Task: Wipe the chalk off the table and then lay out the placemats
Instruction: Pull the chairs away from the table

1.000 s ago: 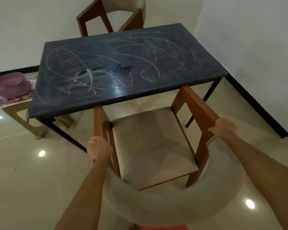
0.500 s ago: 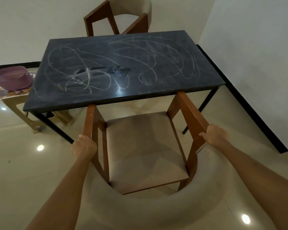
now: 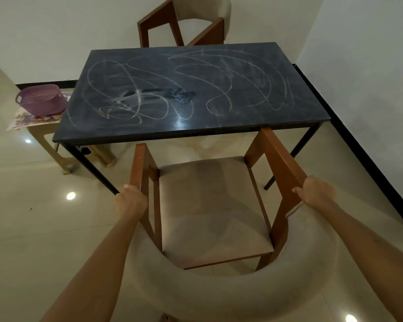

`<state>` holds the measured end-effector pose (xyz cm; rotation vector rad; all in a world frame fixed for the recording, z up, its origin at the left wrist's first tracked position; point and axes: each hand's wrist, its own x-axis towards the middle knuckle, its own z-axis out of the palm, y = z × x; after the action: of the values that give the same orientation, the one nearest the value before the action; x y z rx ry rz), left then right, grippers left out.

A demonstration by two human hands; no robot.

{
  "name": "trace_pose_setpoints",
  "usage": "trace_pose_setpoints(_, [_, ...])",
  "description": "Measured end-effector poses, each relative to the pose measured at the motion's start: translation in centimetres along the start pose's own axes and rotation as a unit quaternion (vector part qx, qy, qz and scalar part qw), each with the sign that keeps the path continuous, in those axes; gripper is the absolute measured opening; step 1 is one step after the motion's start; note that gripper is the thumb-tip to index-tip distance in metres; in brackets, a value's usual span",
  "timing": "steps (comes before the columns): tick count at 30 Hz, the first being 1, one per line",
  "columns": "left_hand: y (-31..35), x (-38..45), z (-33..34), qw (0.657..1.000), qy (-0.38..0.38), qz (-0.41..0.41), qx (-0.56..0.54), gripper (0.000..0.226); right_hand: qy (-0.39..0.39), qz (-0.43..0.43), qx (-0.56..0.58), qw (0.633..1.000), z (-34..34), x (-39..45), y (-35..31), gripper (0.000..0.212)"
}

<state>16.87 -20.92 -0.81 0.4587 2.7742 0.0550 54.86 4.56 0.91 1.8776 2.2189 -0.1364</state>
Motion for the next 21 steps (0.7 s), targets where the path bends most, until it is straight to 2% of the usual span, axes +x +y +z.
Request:
trace_pose_setpoints(8, [-0.4,0.9,-0.3,1.0,-0.006,-0.004,0.004,0.043,-0.002,-0.018,0.017,1.0,-0.1,-0.8,-0.7,0.037])
trace_pose_setpoints(18, [-0.4,0.9,-0.5,1.0,0.012,-0.006,-0.005,0.041,0.003,-0.021,0.015,1.0,-0.2,-0.4,-1.7,0.036])
trace_pose_setpoints(19, [-0.3,0.5,-0.5,0.999,0.026,-0.005,0.022,0.042,0.003,-0.015,0.017,1.0,-0.1,-0.4,-1.9,0.037])
trace_pose_setpoints(21, [0.2,-0.2,-0.2,0.985,0.087,0.033,0.144,0.055,0.022,-0.008,0.046,0.999,0.0,-0.6,-2.2,0.043])
